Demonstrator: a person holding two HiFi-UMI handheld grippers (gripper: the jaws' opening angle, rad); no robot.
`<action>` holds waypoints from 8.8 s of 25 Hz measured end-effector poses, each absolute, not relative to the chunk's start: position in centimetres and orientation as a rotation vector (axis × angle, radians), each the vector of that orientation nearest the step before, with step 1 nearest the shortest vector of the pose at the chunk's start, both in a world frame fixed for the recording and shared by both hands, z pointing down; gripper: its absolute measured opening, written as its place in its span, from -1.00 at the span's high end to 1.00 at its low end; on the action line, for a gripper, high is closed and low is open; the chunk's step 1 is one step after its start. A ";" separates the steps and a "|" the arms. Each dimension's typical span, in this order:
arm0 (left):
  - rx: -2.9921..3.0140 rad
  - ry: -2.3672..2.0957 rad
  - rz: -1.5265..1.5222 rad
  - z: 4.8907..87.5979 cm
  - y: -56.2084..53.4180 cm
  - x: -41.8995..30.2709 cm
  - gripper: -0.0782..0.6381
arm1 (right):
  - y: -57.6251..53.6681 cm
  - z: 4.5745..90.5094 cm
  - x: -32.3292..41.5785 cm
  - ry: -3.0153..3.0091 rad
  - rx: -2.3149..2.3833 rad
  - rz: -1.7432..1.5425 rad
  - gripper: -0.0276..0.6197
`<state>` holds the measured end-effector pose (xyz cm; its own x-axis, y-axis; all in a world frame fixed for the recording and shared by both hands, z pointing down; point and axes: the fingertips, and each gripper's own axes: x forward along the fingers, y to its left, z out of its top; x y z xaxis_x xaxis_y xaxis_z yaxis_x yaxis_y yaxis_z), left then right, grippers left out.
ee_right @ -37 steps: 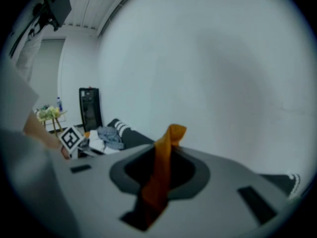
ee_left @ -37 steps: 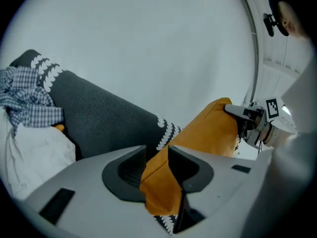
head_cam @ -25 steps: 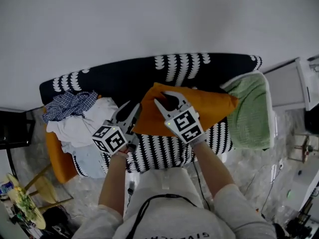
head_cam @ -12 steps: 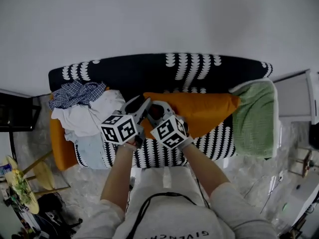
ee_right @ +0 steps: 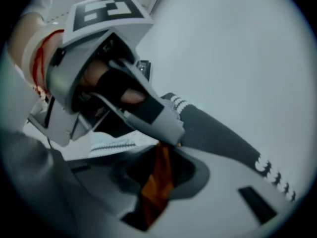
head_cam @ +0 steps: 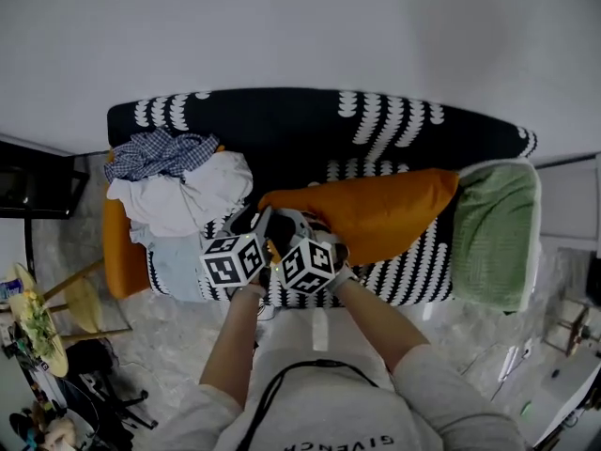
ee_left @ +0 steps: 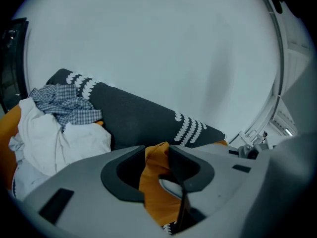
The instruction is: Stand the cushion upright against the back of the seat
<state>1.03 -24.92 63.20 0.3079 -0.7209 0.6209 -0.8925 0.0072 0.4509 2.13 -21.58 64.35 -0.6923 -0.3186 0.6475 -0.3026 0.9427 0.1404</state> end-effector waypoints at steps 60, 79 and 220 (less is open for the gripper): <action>1.457 -1.523 -0.117 64.5 -16.0 0.4 0.52 | -31.1 65.5 47.7 -2.035 1.489 1.079 0.33; 1.478 -1.501 -0.487 60.2 -24.6 1.3 0.55 | -34.0 62.7 47.9 -2.116 1.506 0.934 0.81; 2.326 -0.982 -0.184 46.1 -3.9 18.6 0.71 | -1.8 46.0 27.3 -2.713 0.954 0.752 0.86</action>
<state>18.64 -3.93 46.06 0.7166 -0.6901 0.1011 -0.6069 -0.5455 0.5780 27.30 -1.84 45.96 -0.7814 -0.5390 0.3144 -0.6240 0.6687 -0.4045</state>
